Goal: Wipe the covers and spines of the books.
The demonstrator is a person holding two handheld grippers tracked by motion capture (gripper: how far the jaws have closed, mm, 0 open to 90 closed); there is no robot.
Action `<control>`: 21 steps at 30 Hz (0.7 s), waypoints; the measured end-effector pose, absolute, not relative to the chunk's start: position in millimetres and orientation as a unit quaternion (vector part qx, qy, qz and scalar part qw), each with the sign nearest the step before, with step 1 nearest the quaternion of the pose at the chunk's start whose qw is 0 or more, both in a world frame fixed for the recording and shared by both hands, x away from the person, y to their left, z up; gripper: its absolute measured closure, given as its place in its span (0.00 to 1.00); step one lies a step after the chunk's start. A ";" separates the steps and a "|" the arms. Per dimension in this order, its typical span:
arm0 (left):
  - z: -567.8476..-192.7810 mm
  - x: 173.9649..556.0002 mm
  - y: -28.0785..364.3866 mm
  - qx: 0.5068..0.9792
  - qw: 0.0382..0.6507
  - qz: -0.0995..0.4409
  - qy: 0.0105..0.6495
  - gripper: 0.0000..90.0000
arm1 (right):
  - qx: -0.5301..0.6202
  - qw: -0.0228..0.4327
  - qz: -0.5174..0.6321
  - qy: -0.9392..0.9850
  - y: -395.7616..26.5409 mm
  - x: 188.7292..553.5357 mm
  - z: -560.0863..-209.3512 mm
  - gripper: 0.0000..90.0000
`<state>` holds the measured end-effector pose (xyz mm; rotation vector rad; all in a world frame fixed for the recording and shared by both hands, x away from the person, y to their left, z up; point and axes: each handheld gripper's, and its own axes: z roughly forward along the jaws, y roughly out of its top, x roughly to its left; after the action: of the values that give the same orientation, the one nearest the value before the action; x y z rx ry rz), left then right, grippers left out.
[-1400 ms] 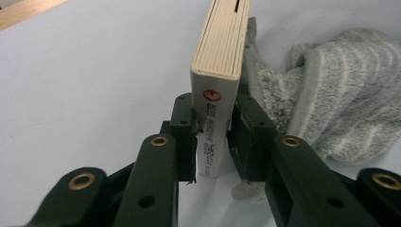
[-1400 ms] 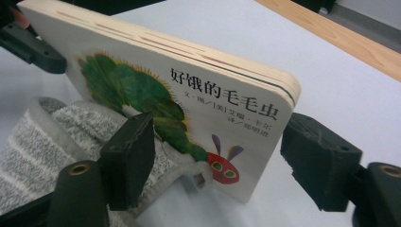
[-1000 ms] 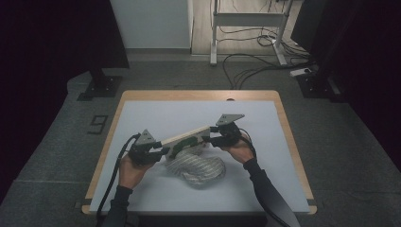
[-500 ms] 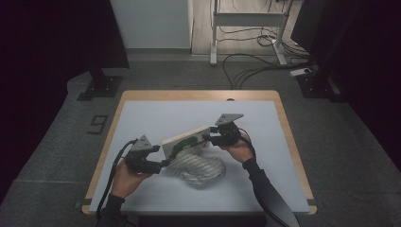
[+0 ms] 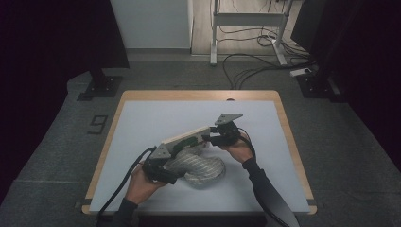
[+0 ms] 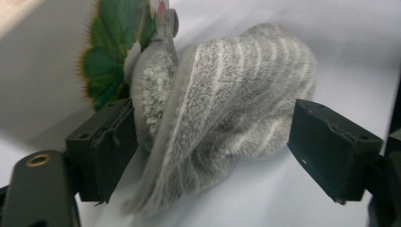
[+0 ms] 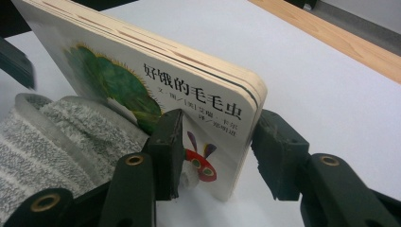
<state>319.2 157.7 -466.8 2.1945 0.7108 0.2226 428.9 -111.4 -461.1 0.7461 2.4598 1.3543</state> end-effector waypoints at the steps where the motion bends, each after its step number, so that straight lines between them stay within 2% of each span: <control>1: -470.0 321.1 155.4 0.867 0.400 0.087 0.283 0.18 | 0.255 0.118 0.463 0.841 -111.3 429.0 -461.1 0.58; 13: -506.3 333.1 132.4 0.876 0.371 0.083 0.297 0.20 | 0.253 0.116 0.462 0.842 -109.6 429.4 -461.9 0.55; 16: -509.9 331.2 129.1 0.877 0.372 0.081 0.294 0.25 | 0.254 0.115 0.462 0.842 -109.5 429.5 -461.9 0.55; 21: -513.4 328.8 126.6 0.882 0.368 0.078 0.285 0.38 | 0.255 0.117 0.461 0.842 -108.5 429.7 -462.5 0.54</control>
<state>328.8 126.6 -513.4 2.2638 0.7321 0.1998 429.7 -108.5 -462.5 0.7450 2.4645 1.3499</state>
